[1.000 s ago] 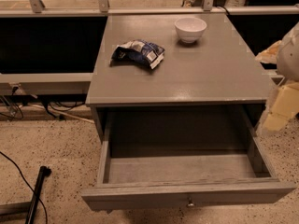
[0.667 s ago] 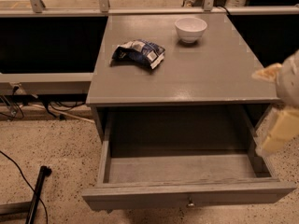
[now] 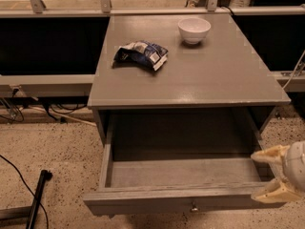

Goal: Close top drawer

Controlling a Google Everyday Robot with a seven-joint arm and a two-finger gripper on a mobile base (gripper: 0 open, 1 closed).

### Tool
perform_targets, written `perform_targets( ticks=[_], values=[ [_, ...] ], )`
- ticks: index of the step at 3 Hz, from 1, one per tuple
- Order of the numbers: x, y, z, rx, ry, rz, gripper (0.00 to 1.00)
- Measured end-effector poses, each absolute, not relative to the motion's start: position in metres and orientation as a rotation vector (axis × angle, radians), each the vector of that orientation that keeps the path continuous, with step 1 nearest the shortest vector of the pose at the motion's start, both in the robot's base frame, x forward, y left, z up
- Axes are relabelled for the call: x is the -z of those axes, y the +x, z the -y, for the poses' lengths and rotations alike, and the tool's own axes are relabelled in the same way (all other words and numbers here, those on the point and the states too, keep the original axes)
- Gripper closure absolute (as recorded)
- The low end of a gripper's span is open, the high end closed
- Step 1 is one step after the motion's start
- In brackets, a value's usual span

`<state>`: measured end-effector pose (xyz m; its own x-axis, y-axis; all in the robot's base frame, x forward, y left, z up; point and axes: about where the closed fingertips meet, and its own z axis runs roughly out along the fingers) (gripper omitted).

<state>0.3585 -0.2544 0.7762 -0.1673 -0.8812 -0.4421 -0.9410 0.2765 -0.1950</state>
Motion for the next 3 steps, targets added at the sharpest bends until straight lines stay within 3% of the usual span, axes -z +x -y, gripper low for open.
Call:
perform_targets(
  ticks=[3],
  values=[
    [-0.730,0.332,0.256,-0.176,-1.672,-2.028,1.00]
  ],
)
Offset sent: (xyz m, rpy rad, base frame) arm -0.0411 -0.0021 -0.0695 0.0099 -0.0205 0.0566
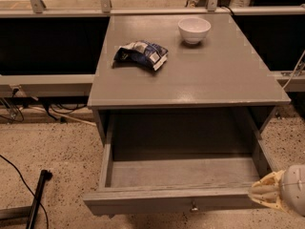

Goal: Close top drawer

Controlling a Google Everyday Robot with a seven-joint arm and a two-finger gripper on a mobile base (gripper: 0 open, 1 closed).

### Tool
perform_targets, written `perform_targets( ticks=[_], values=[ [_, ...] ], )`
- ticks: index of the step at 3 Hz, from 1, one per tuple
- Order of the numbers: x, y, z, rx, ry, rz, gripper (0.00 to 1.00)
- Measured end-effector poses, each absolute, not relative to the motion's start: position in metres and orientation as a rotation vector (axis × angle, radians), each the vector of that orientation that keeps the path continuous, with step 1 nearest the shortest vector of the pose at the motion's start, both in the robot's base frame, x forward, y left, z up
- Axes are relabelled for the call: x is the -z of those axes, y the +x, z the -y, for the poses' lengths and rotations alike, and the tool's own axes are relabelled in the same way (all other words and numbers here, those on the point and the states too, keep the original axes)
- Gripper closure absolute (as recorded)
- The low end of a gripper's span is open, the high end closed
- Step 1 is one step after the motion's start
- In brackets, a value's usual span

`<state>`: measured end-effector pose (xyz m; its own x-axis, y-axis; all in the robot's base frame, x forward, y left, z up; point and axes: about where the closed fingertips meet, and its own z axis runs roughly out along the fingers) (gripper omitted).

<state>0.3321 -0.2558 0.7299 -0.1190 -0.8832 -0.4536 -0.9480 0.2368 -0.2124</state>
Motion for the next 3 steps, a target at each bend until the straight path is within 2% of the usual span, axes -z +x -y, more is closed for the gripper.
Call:
perform_targets(
  ticks=[3],
  values=[
    [-0.647,0.280,0.271,-0.255,-1.767,-1.980,1.00]
  ],
)
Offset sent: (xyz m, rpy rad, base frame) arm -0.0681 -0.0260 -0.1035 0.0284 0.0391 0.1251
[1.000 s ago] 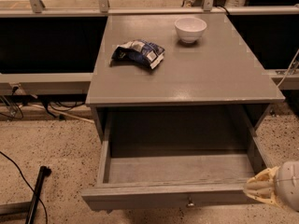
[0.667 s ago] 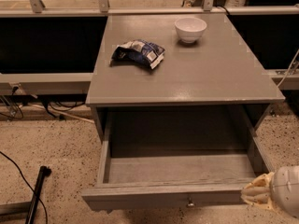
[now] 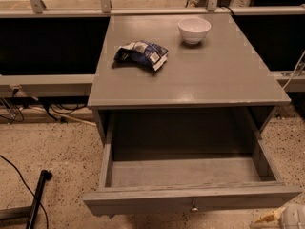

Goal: Close top drawer

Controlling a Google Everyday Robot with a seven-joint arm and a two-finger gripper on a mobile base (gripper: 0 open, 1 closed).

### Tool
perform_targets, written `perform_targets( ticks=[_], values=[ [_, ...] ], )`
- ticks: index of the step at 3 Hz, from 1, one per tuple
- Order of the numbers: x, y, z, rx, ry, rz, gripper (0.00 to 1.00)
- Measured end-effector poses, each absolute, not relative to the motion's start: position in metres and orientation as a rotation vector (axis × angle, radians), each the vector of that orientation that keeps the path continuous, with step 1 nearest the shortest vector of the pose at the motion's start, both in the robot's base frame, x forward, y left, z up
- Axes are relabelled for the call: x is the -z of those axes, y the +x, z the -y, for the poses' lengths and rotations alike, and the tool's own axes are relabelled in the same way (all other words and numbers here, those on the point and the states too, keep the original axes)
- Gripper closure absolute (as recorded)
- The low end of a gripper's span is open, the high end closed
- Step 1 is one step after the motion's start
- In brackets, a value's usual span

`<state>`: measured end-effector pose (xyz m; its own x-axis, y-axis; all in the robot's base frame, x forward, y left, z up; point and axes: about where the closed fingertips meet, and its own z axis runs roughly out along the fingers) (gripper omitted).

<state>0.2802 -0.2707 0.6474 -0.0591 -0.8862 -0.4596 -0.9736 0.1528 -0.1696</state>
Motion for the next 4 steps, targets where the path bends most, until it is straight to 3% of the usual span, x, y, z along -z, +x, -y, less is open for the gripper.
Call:
perform_targets(
  ticks=[4],
  values=[
    [-0.581,0.327,0.210,-0.344,-1.739,-1.624,1.00]
  ],
)
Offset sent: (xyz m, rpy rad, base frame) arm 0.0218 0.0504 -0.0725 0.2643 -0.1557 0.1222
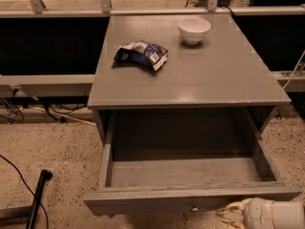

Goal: Close top drawer

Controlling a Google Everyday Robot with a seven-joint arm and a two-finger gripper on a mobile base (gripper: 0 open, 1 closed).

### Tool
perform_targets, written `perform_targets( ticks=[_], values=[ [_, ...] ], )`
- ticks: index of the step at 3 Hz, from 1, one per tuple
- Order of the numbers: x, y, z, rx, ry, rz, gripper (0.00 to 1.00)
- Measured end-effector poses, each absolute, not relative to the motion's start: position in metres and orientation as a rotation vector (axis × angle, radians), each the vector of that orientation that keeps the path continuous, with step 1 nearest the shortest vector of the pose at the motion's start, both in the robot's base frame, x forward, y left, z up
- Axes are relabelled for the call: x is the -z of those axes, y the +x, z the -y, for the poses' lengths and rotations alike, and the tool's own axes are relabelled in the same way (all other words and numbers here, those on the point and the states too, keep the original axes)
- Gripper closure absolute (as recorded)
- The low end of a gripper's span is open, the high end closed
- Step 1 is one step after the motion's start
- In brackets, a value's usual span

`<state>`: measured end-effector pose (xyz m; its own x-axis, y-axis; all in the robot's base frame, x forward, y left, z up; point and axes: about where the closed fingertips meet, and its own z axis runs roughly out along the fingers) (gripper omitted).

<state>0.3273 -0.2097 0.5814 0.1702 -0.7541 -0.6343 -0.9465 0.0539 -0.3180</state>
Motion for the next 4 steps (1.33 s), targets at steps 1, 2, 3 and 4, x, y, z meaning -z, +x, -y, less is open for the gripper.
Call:
perform_targets(
  ticks=[1,2,3,4],
  values=[
    [-0.574,0.351,0.204,-0.340,-1.746,-1.595,1.00],
    [-0.568,0.402,0.181,-0.368,-1.769,-1.622,1.00],
    [-0.567,0.406,0.173,-0.379,-1.776,-1.623,1.00],
    [-0.563,0.413,0.176,-0.349,-1.779,-1.635,1.00]
  ],
)
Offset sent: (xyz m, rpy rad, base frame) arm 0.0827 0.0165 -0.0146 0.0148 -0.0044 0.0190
